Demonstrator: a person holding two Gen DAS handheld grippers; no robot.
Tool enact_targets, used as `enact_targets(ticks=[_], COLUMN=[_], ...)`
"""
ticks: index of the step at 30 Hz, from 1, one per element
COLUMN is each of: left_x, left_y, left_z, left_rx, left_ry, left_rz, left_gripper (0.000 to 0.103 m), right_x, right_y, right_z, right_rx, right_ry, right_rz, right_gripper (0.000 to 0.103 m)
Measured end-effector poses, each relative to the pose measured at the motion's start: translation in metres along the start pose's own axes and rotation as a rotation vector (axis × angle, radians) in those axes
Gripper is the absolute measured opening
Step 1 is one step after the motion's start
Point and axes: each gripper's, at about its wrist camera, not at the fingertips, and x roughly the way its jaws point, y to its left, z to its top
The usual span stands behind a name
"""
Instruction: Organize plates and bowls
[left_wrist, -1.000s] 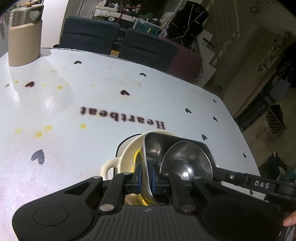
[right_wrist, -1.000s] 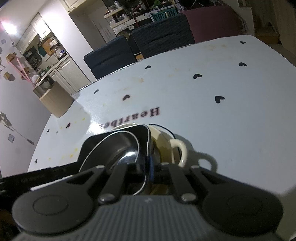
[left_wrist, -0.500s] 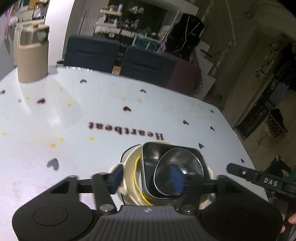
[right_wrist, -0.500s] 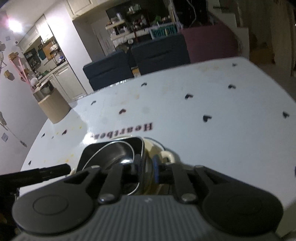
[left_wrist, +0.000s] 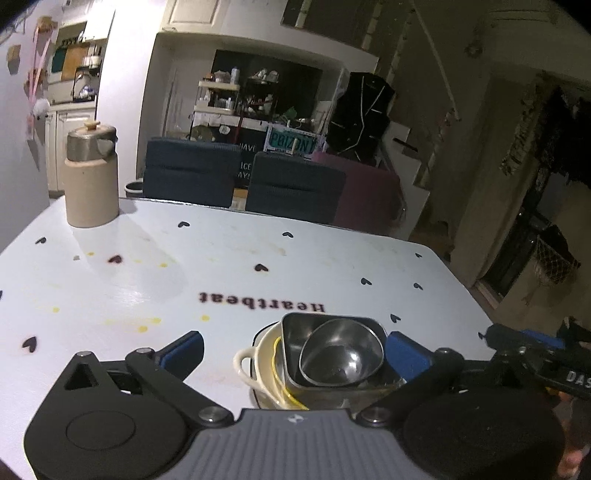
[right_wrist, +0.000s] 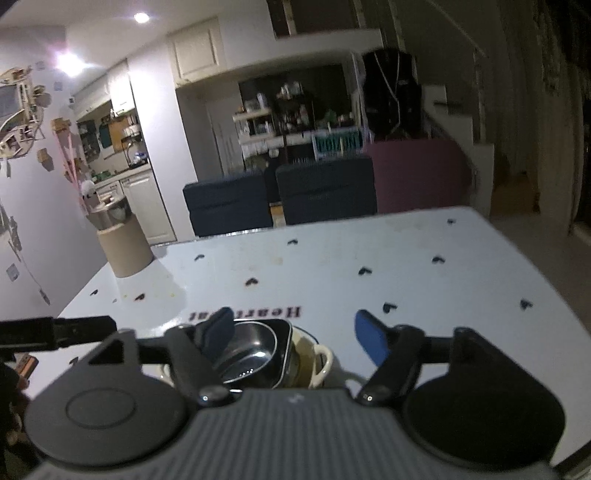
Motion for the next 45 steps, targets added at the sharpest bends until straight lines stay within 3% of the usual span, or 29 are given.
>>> enact_targets(ticks=[4, 12, 24, 34, 45], left_x=[-0.014, -0.038, -0.054, -0.056, -0.051], left_y=[-0.002, 0.001, -0.009, -0.005, 0.0], left_z=[-0.014, -0.037, -0.071, -0.09, -0.095], left_rx=[0.032, 0.038, 0.197, 0.187, 0.17], left_ry=[-0.04, -0.081, -0.132, -0.112, -0.098], left_rz=[-0.03, 0.012, 0.176, 0.198, 0.209], left_gripper=[0.103, 0.103, 0.103, 0.103, 0.103], right_x=[-0.019, -0.043, -0.052, -0.053, -0.053], right_y=[0.003, 0.006, 0.009, 0.012, 0.008], right_z=[-0.012, -0.04, -0.053, -0.065, -0.07], right_rx=[-0.035, -0.077, -0.112, -0.176, -0.163], right_ry=[-0.026, -0.06, -0.062, -0.06, -0.047], right_rz=[-0.034, -0.068, -0.091, -0.119, -0.126], right_gripper=[0.102, 0.103, 0.103, 0.103, 0.102])
